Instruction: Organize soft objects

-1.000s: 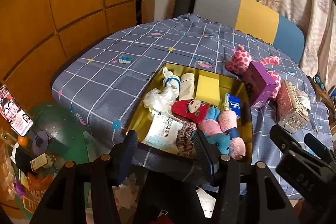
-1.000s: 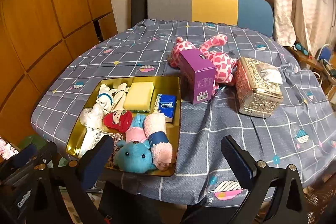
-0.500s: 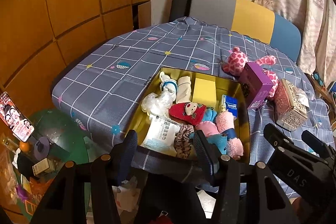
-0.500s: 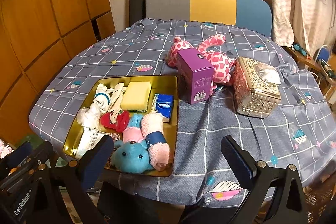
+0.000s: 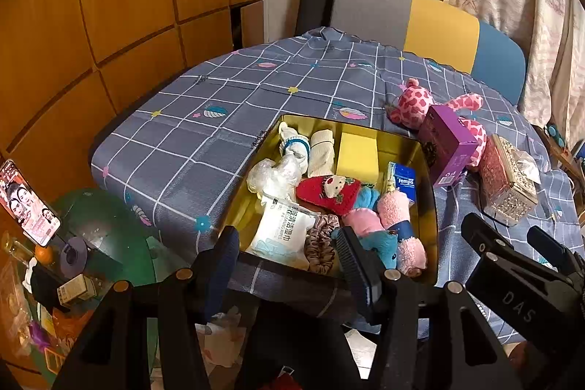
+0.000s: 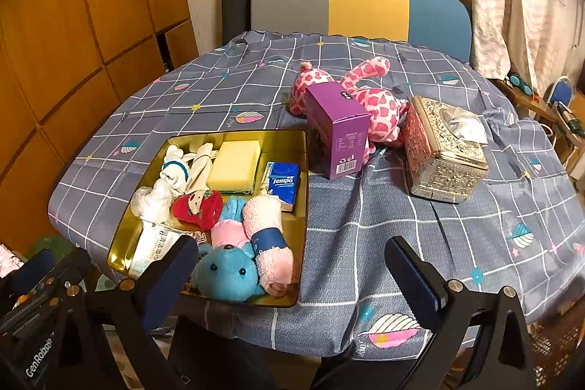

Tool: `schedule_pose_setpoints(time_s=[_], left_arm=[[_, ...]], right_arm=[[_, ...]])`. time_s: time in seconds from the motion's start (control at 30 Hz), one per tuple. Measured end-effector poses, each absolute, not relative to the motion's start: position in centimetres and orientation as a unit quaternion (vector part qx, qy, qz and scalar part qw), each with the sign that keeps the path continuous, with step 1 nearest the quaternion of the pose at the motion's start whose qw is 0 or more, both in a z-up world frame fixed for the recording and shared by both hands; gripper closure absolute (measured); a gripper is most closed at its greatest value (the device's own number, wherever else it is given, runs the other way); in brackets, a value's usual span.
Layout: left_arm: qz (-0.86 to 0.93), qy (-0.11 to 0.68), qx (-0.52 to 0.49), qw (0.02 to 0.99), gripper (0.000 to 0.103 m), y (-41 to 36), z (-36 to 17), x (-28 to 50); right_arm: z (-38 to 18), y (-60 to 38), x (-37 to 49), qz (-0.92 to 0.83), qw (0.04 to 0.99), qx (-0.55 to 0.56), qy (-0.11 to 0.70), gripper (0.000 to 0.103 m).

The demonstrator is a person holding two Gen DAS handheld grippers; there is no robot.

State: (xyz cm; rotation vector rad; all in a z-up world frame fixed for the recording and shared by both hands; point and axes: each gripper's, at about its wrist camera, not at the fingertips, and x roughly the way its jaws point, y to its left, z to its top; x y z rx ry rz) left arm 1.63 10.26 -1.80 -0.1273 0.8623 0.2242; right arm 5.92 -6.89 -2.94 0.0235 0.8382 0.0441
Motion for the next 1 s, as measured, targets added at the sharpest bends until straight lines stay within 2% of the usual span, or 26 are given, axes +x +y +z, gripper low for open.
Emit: schedule_pose_setpoints(time_s=[1.0], left_arm=[[0.099,0.427,-0.063,0.897,0.047,9.95,-2.56,1.99]], right_arm=[[-3.85,-7.35,6.52,0.019,0.905,0.019,0.425,0.000]])
